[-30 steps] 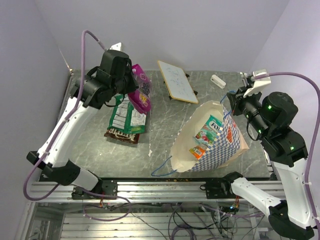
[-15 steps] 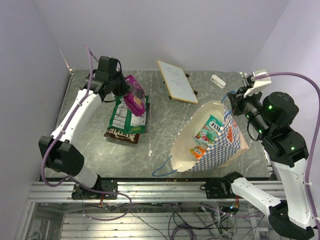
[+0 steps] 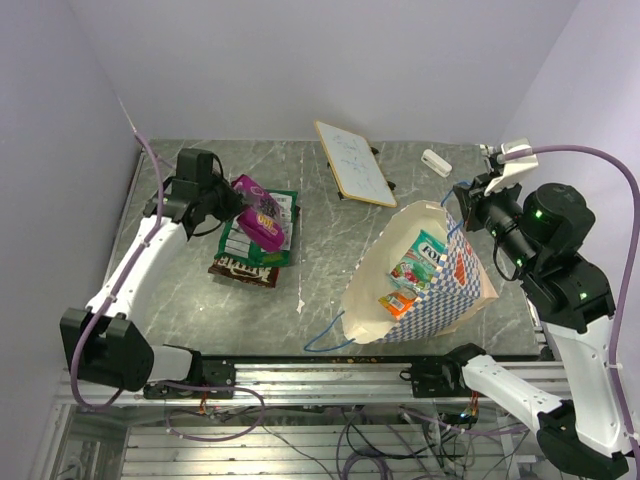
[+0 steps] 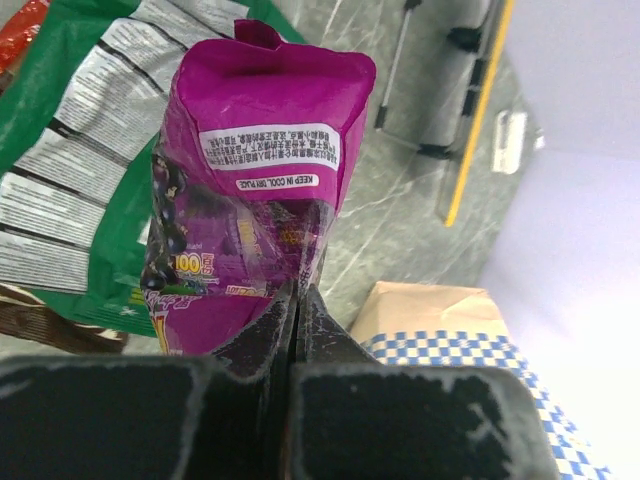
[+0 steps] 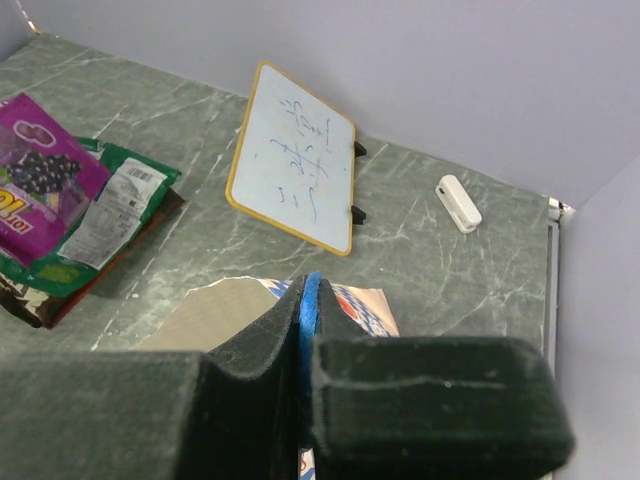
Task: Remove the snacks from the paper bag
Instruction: Place the snack at the center of the board.
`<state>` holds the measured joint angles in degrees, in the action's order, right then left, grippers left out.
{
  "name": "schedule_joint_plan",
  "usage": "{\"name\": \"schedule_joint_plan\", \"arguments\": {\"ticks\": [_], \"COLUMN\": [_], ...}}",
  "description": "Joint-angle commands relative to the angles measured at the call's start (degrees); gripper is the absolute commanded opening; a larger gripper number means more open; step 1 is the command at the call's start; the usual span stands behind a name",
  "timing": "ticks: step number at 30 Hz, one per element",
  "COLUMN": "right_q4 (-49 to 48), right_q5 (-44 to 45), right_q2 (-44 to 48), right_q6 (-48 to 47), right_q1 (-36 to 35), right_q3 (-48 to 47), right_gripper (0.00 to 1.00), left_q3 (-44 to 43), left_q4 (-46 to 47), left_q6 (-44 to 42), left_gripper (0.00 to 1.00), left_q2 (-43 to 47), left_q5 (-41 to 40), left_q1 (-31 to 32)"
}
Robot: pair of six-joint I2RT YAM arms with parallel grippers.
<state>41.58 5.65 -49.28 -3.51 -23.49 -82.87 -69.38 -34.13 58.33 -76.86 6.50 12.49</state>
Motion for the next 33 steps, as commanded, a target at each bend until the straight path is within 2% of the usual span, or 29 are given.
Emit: {"name": "schedule_joint_plan", "arguments": {"ticks": [1, 6, 10, 15, 20, 22, 25, 29, 33], "right_q4": [-1.76, -1.42, -1.28, -1.51, -1.35, -1.05, -0.64, -0.65, -0.24], "right_q5": [-0.86, -1.05, -1.46, -2.31, -2.66, -2.69, -2.48, -3.12, -3.68], "right_q2": [0.08, 0.70, 1.34, 1.63, 1.74, 1.90, 2.10, 2.28, 2.14], "right_q6": [-0.84, -0.76, -0.25, 0.01, -0.51, -0.81, -1.10, -1.21, -1.69], "right_q1": [-0.08, -0.07, -0.12, -0.07, -0.12, -0.08, -0.07, -0.07, -0.07], "right_q3": [0.12, 0.49, 1.22, 1.39, 1.38, 1.27, 0.88, 1.13, 0.84], "right_gripper": [0.00, 0.00, 0.00, 0.00, 0.00, 0.00, 0.00, 0.00, 0.00], "left_q3": [3.01, 5.39, 16.01, 20.46, 27.28, 30.21, 29.51, 34.17, 36.28], "left_q4": [12.38, 14.14, 27.93, 33.76, 38.85, 43.71, 41.60, 48.10, 49.11], "left_q6": [10.92, 19.25, 28.10, 33.33, 44.65, 44.81, 42.98, 43.93, 43.41], "left_gripper": [0.07, 0.07, 0.07, 0.07, 0.07, 0.07, 0.07, 0.07, 0.07], "left_q2": [5.49, 10.01, 16.15, 15.13, 12.72, 12.57, 11.77, 12.08, 14.70], "left_q5": [-3.20, -13.55, -23.78, -34.54, -45.88, -49.44, -52.25, -54.37, -57.00], "left_q1": [-0.62, -0.42, 1.33, 9.81, 18.76, 20.29, 20.33, 20.37, 20.31]}}
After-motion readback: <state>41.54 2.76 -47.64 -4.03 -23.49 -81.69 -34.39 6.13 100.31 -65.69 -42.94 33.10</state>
